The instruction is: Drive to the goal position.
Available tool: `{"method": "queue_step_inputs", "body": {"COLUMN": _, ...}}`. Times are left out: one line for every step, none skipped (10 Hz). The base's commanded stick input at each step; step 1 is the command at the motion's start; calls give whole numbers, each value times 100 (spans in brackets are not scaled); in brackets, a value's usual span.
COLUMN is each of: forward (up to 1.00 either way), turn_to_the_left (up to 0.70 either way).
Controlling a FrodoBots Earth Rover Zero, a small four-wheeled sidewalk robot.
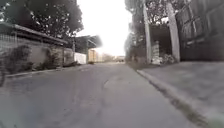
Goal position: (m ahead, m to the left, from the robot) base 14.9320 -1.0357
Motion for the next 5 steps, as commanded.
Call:
{"method": "queue_step_inputs", "body": {"forward": 100, "turn_to_the_left": 0}}
{"method": "queue_step_inputs", "body": {"forward": 100, "turn_to_the_left": 0}}
{"method": "queue_step_inputs", "body": {"forward": 100, "turn_to_the_left": 0}}
{"method": "queue_step_inputs", "body": {"forward": 100, "turn_to_the_left": 0}}
{"method": "queue_step_inputs", "body": {"forward": 100, "turn_to_the_left": 0}}
